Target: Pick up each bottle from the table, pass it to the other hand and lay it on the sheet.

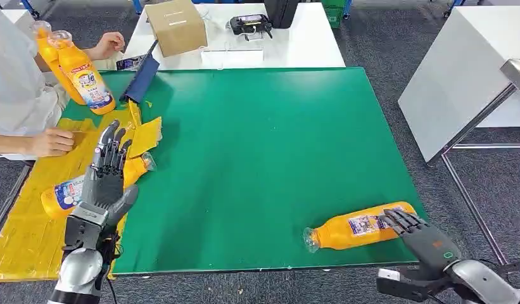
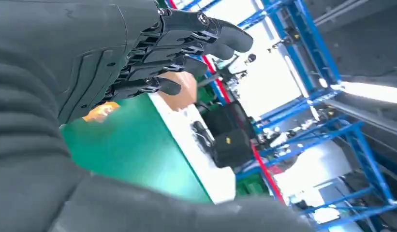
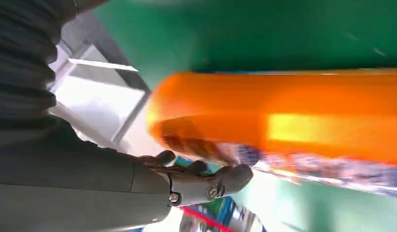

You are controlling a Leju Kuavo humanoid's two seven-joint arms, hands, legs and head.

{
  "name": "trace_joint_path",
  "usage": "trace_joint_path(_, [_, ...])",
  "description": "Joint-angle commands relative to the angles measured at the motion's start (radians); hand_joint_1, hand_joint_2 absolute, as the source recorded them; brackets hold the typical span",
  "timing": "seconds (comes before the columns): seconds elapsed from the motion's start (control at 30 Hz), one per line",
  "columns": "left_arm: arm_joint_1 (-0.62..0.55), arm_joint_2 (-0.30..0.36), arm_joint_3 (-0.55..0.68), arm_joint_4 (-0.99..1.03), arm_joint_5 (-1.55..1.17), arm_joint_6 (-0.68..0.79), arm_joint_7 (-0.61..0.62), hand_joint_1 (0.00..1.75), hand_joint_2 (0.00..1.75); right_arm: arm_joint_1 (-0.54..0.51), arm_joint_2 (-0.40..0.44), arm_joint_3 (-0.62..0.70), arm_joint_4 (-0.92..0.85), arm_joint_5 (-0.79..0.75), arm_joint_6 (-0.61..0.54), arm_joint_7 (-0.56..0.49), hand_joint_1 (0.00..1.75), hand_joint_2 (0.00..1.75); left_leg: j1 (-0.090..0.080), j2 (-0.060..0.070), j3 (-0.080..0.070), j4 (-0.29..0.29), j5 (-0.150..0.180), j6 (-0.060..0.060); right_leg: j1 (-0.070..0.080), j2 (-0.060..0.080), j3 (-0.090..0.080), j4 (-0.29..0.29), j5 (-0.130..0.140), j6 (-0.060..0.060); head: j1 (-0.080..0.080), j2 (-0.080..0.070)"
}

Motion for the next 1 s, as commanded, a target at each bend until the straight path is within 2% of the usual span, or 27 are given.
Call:
trace_joint_path(0.03, [0.012,-0.019,-0.046,-0.009,-0.002,0.000,0.014,0.00,1.75,-0.155,0.216,0.113,0.185,0.075,-0.050,0.023,0.00,1.75,0.002,0.001,0.005,-0.002,-0.001,-0.002,0.002,0.005,0.005,-0.003,0.000,-0.002,-0.001,0.000])
trace_joint_path(0.07, [0.012,-0.019,-0.046,-0.009,-0.002,0.000,0.014,0.00,1.75,-0.155,0.216,0.113,0.185,0.075,-0.050,0.023,0.00,1.75,0.003,0.000,0.008,-0.002,-0.003,-0.003,0.002,0.006,0.009,-0.004,-0.001,-0.003,0.000,0.000])
trace_joint_path(0.13, [0.013,-0.019,-0.045,-0.009,-0.002,0.000,0.014,0.00,1.75,-0.155,0.213,0.111,0.185,0.075,-0.050,0.023,0.00,1.75,0.002,0.000,0.003,-0.001,-0.001,-0.001,0.001,0.003,0.004,-0.002,0.000,-0.001,-0.001,0.000])
trace_joint_path(0.17, [0.012,-0.019,-0.045,-0.009,-0.002,0.000,0.014,0.00,1.75,-0.153,0.210,0.109,0.186,0.075,-0.051,0.023,0.00,1.75,0.003,0.000,0.007,-0.001,-0.003,-0.002,0.002,0.005,0.008,-0.003,-0.002,-0.003,-0.001,0.000])
trace_joint_path(0.33, [0.012,-0.020,-0.045,-0.009,0.002,-0.006,0.014,0.00,1.75,-0.153,0.210,0.107,0.190,0.082,-0.042,0.025,0.00,1.75,0.002,-0.001,0.004,-0.001,-0.002,-0.001,0.001,0.003,0.005,-0.002,-0.001,-0.002,0.000,0.000])
trace_joint_path(0.57, [0.020,-0.028,-0.043,-0.010,0.007,-0.010,0.012,0.00,1.75,-0.200,0.239,0.106,0.277,0.140,-0.021,0.062,0.00,1.75,0.002,-0.001,0.006,-0.001,-0.002,-0.002,0.001,0.005,0.008,-0.003,-0.001,-0.002,-0.001,0.000])
trace_joint_path(0.63, [0.020,-0.027,-0.046,-0.007,0.019,-0.021,0.009,0.00,1.75,-0.215,0.223,0.105,0.315,0.148,0.038,0.089,0.00,1.75,0.002,0.000,0.005,-0.001,-0.001,-0.001,0.001,0.004,0.006,-0.002,0.000,-0.002,0.000,0.000])
trace_joint_path(0.73, [0.014,-0.029,-0.051,0.005,0.023,-0.023,0.008,0.00,1.75,-0.232,0.208,0.105,0.366,0.159,0.067,0.110,0.00,1.75,0.003,-0.002,0.008,0.000,-0.002,-0.002,0.002,0.004,0.010,-0.002,-0.001,-0.003,-0.001,0.000])
trace_joint_path(0.77, [0.004,-0.030,-0.059,0.019,0.029,-0.031,0.007,0.00,1.75,-0.248,0.196,0.111,0.412,0.178,0.095,0.138,0.59,1.75,0.002,-0.002,0.008,-0.001,-0.001,-0.002,0.001,0.003,0.009,-0.003,-0.001,-0.002,-0.001,0.000])
trace_joint_path(0.8, [-0.004,-0.030,-0.067,0.029,0.034,-0.036,0.006,0.00,1.75,-0.263,0.191,0.113,0.454,0.179,0.112,0.144,1.62,1.75,0.002,-0.002,0.008,-0.001,-0.001,-0.001,0.001,0.002,0.009,-0.003,0.000,-0.001,0.000,0.000])
trace_joint_path(0.83, [-0.019,-0.030,-0.079,0.050,0.041,-0.038,0.004,0.00,1.75,-0.283,0.184,0.117,0.510,0.163,0.130,0.127,1.75,1.75,0.003,-0.003,0.010,-0.001,-0.001,-0.001,0.001,0.003,0.012,-0.004,-0.001,-0.002,0.000,0.000])
trace_joint_path(0.93, [-0.030,-0.029,-0.091,0.073,0.053,-0.034,0.000,0.00,1.75,-0.305,0.179,0.121,0.552,0.121,0.122,0.069,1.75,1.75,0.002,-0.005,0.012,-0.001,0.000,-0.001,0.001,0.000,0.012,-0.004,0.000,-0.002,0.000,0.000])
trace_joint_path(1.0, [-0.024,-0.028,-0.089,0.072,0.058,-0.032,-0.002,0.00,1.75,-0.319,0.187,0.126,0.542,0.115,0.120,0.057,1.75,1.75,0.002,-0.004,0.015,-0.001,-0.001,0.000,0.001,0.000,0.007,-0.005,-0.001,-0.002,0.000,0.000])
